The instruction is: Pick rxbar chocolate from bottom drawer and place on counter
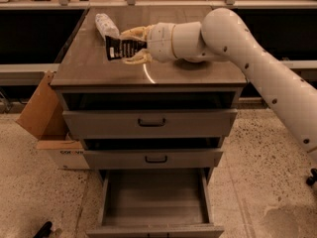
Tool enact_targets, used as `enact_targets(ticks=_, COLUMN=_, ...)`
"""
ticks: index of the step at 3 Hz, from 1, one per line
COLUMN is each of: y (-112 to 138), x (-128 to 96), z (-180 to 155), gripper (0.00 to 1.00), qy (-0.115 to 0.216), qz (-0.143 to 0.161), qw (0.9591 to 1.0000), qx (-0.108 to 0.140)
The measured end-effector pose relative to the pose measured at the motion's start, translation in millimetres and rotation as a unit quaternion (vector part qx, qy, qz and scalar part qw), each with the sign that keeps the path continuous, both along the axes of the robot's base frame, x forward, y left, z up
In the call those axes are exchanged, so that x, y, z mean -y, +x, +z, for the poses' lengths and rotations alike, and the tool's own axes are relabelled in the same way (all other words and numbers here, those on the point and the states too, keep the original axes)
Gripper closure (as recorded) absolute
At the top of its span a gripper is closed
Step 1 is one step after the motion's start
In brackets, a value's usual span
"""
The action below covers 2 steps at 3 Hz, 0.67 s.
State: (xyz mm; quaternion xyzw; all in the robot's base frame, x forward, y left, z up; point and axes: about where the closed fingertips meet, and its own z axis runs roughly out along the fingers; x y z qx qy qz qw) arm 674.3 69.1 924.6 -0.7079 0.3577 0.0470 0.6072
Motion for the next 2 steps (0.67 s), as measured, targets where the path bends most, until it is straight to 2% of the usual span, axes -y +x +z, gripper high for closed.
enact_targets(ticks=2, y=32, x=-31, z=-5, gripper=1.00, qy=0.017, qz=-0.024, qw=0.9983, qx=-0.051)
